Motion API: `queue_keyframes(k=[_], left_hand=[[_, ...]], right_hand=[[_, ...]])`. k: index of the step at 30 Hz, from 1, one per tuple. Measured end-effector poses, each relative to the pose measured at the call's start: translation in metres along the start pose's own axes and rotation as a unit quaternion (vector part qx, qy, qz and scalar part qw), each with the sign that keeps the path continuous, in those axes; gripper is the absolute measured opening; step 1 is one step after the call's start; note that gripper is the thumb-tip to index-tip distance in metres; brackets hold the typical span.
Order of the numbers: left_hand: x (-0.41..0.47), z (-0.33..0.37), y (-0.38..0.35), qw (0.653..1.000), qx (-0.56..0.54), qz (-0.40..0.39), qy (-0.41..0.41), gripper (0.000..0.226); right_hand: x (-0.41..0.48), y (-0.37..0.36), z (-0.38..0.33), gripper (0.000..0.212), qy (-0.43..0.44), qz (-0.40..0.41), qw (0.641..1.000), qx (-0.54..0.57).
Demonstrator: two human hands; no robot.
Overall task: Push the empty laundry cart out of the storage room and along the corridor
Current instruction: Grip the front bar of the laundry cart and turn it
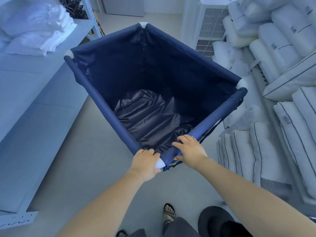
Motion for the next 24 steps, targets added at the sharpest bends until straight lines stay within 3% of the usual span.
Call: queue_keyframes(k=[10, 16, 24], left_hand=[[-0.024, -0.023, -0.007, 0.998, 0.021, -0.021, -0.049, 0.053], [-0.032, -0.02, -0.011, 0.993, 0.031, -0.079, -0.08, 0.051], [-0.051, -0.014, -0.027, 0.989, 0.04, -0.058, -0.133, 0.059]], right_hand=[[-0.01, -0.014, -0.04, 0.051, -0.086, -0.007, 0.995, 0.044], [-0.028, -0.022, -0.058, 0.057, -0.173, -0.028, 0.982, 0.077], [-0.057, -0.035, -0.078, 0.063, -0.229, -0.047, 0.97, 0.069]])
Point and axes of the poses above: each hand's wrist, its own x-axis towards the middle knuckle, its own y-axis out of the back of the hand, z = x × y, the point moved 8 cm from there along x, towards the middle knuckle, and after that the axes turned 11 degrees about y, right-handed, at the moved point
